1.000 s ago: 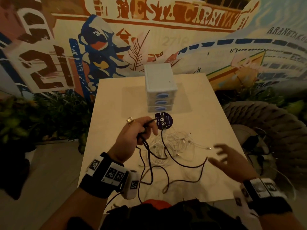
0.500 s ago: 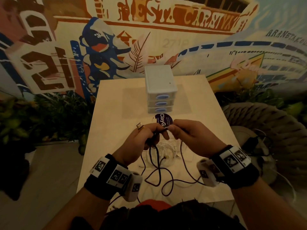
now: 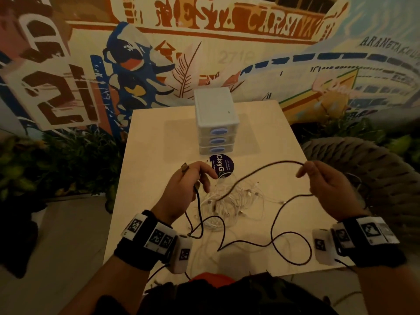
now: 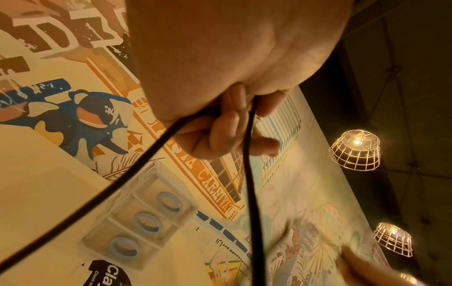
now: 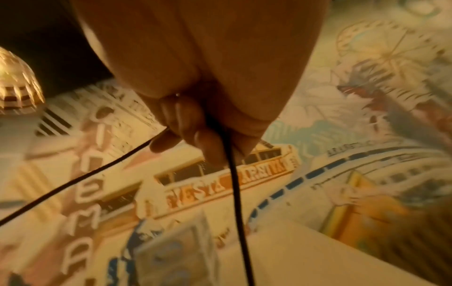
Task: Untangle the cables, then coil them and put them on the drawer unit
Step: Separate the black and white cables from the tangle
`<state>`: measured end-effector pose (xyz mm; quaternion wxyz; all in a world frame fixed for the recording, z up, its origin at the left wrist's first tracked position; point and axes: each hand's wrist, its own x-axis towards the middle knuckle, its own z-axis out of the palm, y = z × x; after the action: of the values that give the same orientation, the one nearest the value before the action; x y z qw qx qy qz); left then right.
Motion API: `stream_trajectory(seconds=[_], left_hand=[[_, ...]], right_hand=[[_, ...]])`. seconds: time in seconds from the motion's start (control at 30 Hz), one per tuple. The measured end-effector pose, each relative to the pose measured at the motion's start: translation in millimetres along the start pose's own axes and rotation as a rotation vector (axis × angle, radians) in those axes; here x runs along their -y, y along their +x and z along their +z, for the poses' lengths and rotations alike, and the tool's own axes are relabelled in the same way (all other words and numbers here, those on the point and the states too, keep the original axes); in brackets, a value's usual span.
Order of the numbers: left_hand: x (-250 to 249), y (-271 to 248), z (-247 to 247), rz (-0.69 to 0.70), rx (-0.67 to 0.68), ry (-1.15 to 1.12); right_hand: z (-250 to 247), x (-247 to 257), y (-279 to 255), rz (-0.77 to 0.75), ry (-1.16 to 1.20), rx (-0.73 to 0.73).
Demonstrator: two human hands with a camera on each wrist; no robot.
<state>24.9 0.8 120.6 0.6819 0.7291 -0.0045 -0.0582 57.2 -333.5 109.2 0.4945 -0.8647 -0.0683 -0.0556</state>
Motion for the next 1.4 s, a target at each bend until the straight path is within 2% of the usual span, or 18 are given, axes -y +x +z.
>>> stream_trajectory(seconds=[0.2,0.27,0.37,0.5,0.57,0.63,0.73,0.77,0.83,0.9,1.0,1.17,1.27,1.4], left_hand=[[-2.1,2.1,-2.4,0.019,-0.051,-0.006],[-3.4,0.8,-2.7,0.027,-0.078,-0.003],[-3.7,0.0,-4.0,0.001,-0.114,-0.003],[-4.9,-0.9,-3.3,-0.011,-0.087,-0.046],[-5.8,-1.4,-2.1,0.0,-0.064,-0.041],[-6.2,-1.7,-1.3,0.009,-0.04,-0.018],[-5.6,-2.5,-0.3,0.011,-0.029,0.001],[-4.9,-3.1,-0.6,0.014,-0.034,-0.006],[-4.1,-4.9,-1.7,0.03,-0.043,-0.035],[-3.4,-6.6,-3.3,0.057,-0.061,-0.075],[0.2,-8.8,-4.8,0.076,-0.103,-0.143],[9.6,-13.3,-4.4,0.057,-0.087,-0.163],[14.1,-16.5,-2.9,0.043,-0.049,-0.144],[19.9,-22.0,-1.8,0.044,-0.006,-0.109]], right_hand=[[3.8,-100.0,-47.3,0.357,-0.182,0.221],[11.3,-119.3,-68.9,0.456,-0.162,0.225],[18.3,-134.6,-92.8,0.577,-0.188,0.237],[20.5,-139.6,-106.7,0.641,-0.365,0.443],[18.2,-132.6,-105.2,0.648,-0.372,0.453],[13.5,-119.7,-100.9,0.627,-0.297,0.328],[-5.3,-107.9,-93.2,0.633,-0.118,-0.074],[-14.2,-109.0,-91.9,0.658,-0.079,-0.159],[-31.0,-117.5,-95.8,0.738,-0.035,-0.193],[-36.9,-130.4,-112.4,0.83,0.003,-0.075],[-18.8,-136.1,-149.7,0.816,-0.117,0.27],[62.3,-119.9,-192.3,0.832,-0.119,0.798],[109.0,-124.6,-201.6,0.78,-0.361,1.101],[154.1,-126.0,-209.2,0.715,-0.526,1.215]])
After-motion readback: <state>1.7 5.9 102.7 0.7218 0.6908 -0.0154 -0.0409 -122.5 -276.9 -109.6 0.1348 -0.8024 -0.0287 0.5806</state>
